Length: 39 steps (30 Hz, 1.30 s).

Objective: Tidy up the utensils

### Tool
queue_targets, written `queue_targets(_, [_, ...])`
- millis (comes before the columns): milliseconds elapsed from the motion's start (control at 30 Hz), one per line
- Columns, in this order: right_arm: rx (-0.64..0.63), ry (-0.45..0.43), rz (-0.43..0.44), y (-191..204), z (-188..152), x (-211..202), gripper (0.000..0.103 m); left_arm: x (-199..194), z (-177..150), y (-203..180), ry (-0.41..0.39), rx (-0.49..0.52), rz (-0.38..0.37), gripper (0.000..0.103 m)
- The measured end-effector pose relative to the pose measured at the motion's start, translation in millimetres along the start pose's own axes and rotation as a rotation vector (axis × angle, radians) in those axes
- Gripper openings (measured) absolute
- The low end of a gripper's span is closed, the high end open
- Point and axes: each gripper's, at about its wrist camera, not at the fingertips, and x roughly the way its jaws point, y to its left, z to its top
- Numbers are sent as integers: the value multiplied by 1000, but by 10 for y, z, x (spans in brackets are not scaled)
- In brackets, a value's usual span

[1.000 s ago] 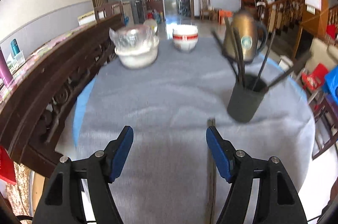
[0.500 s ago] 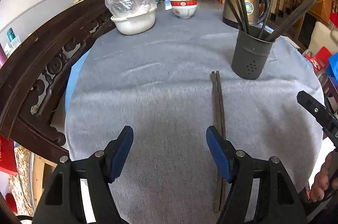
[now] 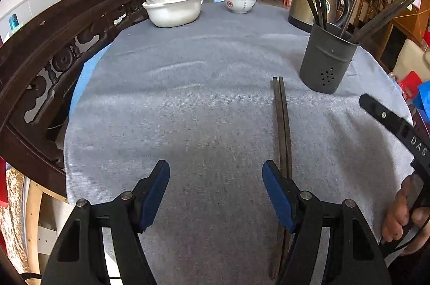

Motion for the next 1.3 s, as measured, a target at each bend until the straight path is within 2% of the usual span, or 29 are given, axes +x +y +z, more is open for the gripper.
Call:
queue_targets(433, [36,9,53,-77,-1,11,40,189,-25,-69,10,-6,-16,72])
queue_targets(1300, [57,16,44,-92,-5,22,41,192,-61,-121,0,24,16,72])
